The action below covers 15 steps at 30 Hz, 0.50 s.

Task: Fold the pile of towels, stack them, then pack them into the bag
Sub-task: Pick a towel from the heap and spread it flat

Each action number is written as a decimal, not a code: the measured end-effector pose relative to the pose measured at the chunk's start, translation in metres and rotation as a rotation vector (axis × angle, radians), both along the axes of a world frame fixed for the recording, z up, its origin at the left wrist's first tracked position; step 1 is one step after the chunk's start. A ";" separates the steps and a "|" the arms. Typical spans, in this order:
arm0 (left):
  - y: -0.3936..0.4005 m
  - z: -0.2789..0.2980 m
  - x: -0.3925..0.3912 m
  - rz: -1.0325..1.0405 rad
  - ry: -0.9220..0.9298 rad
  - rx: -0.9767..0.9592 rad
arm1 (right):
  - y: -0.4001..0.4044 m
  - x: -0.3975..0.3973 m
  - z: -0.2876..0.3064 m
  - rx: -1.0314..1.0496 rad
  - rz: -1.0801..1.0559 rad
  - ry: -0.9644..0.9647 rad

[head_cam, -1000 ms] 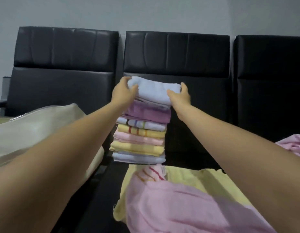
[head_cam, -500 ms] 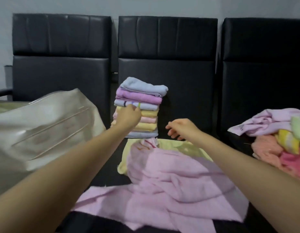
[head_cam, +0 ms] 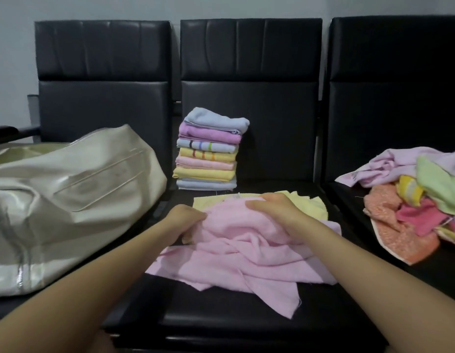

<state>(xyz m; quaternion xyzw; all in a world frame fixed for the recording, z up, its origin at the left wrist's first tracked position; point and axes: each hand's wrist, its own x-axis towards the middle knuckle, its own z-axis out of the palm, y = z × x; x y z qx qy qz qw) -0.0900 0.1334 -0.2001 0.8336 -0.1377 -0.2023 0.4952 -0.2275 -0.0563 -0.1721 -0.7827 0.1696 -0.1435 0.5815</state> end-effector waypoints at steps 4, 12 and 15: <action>-0.007 0.013 -0.002 0.083 0.122 -0.385 | -0.010 -0.012 0.016 0.121 -0.065 -0.086; -0.007 0.024 0.004 0.000 0.343 -0.595 | 0.008 -0.024 0.021 -0.332 0.196 -0.183; -0.002 0.000 0.017 0.017 0.259 -0.189 | 0.021 -0.029 -0.006 -0.467 0.433 0.125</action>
